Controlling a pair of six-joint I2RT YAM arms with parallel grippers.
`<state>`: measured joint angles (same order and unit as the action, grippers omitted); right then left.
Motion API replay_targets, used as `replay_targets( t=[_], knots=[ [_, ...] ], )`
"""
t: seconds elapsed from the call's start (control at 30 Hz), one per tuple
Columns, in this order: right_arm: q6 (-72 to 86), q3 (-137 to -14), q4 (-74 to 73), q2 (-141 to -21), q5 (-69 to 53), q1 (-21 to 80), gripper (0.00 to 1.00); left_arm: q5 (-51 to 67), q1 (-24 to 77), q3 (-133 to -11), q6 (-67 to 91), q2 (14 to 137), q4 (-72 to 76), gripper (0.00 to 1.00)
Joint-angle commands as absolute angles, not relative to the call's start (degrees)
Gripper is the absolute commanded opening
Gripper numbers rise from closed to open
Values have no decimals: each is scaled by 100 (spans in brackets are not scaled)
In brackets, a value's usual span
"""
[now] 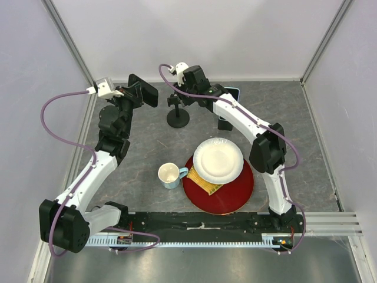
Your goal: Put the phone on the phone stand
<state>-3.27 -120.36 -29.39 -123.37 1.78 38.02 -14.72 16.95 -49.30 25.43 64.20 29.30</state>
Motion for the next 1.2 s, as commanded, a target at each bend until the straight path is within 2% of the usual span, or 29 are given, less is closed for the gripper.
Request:
replay_targets(
  t=[0.0, 0.2, 0.3, 0.4, 0.43, 0.47, 0.53, 0.67, 0.7, 0.97, 1.17],
  knots=[
    [-395, -12393, -3068, -12542, 236, 3788, 41, -1679, 1705, -4983, 2355, 6293, 3630, 2],
    [-422, -12340, -2945, -12568, 316, 3779, 38, -1574, 1714, -5001, 2434, 6389, 3630, 2],
    [-474, -12191, -2761, -12525, 325, 3779, 30, -1512, 1705, -5018, 2461, 6407, 3630, 2],
    [-553, -12041, -2611, -12472, 343, 3779, 12, -1398, 1705, -5010, 2400, 6433, 3682, 2],
    [-623, -11963, -2584, -12454, 378, 3771, 2, -1319, 1705, -4984, 2347, 6442, 3717, 2],
    [-668, -11892, -2558, -12367, 326, 3771, 0, -1075, 1714, -4966, 2164, 6442, 3840, 2],
    [-782, -11586, -2400, -12261, 89, 3648, 0, -749, 1714, -4940, 1874, 6477, 3972, 2],
    [-1026, -10952, -2092, -11849, -1856, 3209, 0, -63, 1705, -5019, 1248, 6443, 3902, 2],
    [-1141, -10855, -2092, -11787, -2002, 3147, 0, -27, 1653, -5001, 1257, 6425, 3920, 2],
    [-1644, -10292, -2153, -11312, -2267, 2883, 0, 1342, 1521, -5352, 1643, 6451, 3525, 2],
    [-1415, -10108, -1865, -10935, -2566, 2883, 0, 1599, 1503, -5414, 1810, 6442, 3542, 2]
  ],
)
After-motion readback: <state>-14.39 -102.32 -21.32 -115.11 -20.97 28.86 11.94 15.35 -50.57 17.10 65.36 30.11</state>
